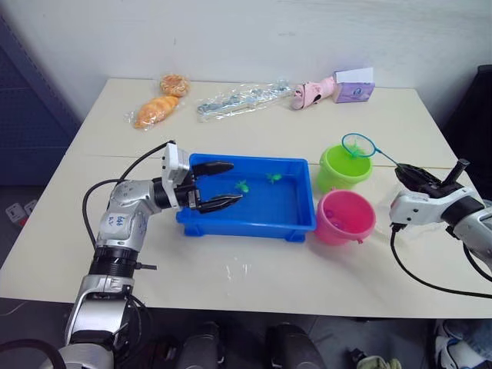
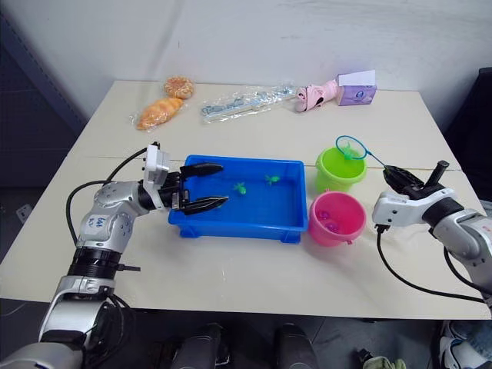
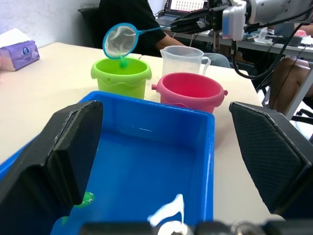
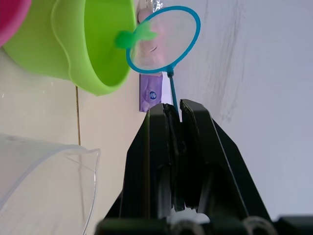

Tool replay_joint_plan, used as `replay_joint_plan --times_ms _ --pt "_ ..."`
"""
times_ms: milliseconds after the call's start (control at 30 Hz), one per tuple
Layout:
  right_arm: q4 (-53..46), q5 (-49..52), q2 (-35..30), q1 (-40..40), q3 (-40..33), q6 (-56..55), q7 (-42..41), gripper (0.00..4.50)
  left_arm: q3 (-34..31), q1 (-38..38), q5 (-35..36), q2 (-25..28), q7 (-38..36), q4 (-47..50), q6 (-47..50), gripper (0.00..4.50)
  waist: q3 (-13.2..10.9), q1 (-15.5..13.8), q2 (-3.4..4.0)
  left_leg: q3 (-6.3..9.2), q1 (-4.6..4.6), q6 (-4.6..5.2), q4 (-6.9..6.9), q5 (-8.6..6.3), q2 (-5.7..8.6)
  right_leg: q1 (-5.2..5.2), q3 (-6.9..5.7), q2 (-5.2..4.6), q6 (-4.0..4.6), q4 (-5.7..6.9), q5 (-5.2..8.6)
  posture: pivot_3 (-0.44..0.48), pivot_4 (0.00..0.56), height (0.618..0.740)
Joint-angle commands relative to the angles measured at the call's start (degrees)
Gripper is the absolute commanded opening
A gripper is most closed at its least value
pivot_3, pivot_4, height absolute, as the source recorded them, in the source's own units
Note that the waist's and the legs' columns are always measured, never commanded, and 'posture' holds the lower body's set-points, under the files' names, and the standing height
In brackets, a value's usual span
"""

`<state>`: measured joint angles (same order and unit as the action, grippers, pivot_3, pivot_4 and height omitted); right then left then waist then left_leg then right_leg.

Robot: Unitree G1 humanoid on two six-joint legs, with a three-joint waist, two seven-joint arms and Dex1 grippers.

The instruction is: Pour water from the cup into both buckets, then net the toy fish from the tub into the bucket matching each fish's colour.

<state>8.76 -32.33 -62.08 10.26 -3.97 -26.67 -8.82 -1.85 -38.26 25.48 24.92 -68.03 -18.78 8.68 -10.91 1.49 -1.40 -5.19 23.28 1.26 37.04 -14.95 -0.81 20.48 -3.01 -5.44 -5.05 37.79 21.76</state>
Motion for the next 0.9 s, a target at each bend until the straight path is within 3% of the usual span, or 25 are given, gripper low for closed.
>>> replay_joint_plan --times_ms 33,133,233,333,400,467,633,800,900 --pt "1.13 -1.82 -0.75 0.13 -0.65 -4.38 4.02 0.00 -0.03 -1.31 -0.01 -0.32 -0.61 0.20 -0.76 4.46 0.00 0.02 0.00 0.00 0.00 0.00 0.00 0.00 0.00 0.00 0.00 0.00 0.00 0.00 0.00 0.000 0.150 0.740" --pt "1.66 0.91 0.07 0.52 -2.39 -4.39 4.14 0.00 -0.01 -1.43 0.09 -0.34 -0.59 0.34 -0.54 4.46 0.00 0.06 0.00 0.00 0.00 -0.01 0.00 0.01 0.00 0.01 0.00 0.01 0.00 0.01 0.00 0.000 0.150 0.740" --pt "-1.94 13.88 3.45 0.75 -5.59 -1.08 -1.58 0.00 -0.50 -1.10 0.20 0.46 -0.39 0.54 -0.27 4.46 0.00 0.07 0.00 0.01 0.00 -0.02 0.02 0.02 -0.02 -0.01 0.00 0.03 0.00 0.01 0.00 0.000 0.150 0.740" --pt "-14.39 39.75 7.93 1.36 -5.83 13.28 -15.48 0.00 -1.66 -0.46 0.16 2.19 -0.31 -0.09 -0.21 4.46 0.00 0.15 0.01 0.02 0.00 -0.02 0.02 0.02 -0.05 -0.02 0.00 0.07 0.00 0.02 0.00 0.000 0.150 0.740" --pt "-23.32 57.19 9.69 2.53 -6.36 33.22 -17.48 0.00 -2.27 -0.07 -0.13 3.25 -0.35 -1.22 -0.69 4.46 0.00 0.19 0.00 0.04 -0.03 -0.02 0.02 0.02 -0.12 -0.05 -0.01 0.11 0.00 0.02 0.00 0.000 0.150 0.740" --pt "-29.76 68.42 9.32 4.23 -5.11 48.55 -17.97 0.00 -2.87 0.49 -0.28 4.26 -0.18 -1.88 -0.89 4.46 0.00 0.01 0.01 0.07 -0.04 -0.02 0.04 0.02 -0.11 -0.05 -0.02 0.09 0.00 0.05 0.00 0.000 0.150 0.740" --pt "-36.01 94.70 11.42 8.57 -4.45 75.34 -8.44 0.00 -3.55 1.29 -0.27 5.36 1.35 -1.71 -0.06 4.46 -0.01 -0.23 0.00 0.28 0.02 0.11 0.06 -0.06 -0.08 -0.13 -0.14 -0.04 0.02 -0.03 -0.01 0.000 0.150 0.740" --pt "-31.59 113.87 16.80 14.85 -1.66 89.04 7.76 0.00 -3.93 2.03 -0.38 6.47 1.45 -1.28 -0.24 4.46 -0.01 -0.01 0.00 0.31 0.05 0.15 0.07 -0.09 -0.03 -0.14 -0.18 -0.10 0.02 -0.07 -0.01 0.000 0.150 0.740" --pt "-29.27 119.52 17.11 17.65 1.38 94.41 13.88 0.00 -4.12 2.50 -0.32 6.78 1.68 -0.85 -0.25 4.46 -0.01 0.06 0.00 0.31 0.05 0.15 0.06 -0.09 -0.03 -0.12 -0.19 -0.10 0.02 -0.06 -0.01 0.000 0.150 0.740"
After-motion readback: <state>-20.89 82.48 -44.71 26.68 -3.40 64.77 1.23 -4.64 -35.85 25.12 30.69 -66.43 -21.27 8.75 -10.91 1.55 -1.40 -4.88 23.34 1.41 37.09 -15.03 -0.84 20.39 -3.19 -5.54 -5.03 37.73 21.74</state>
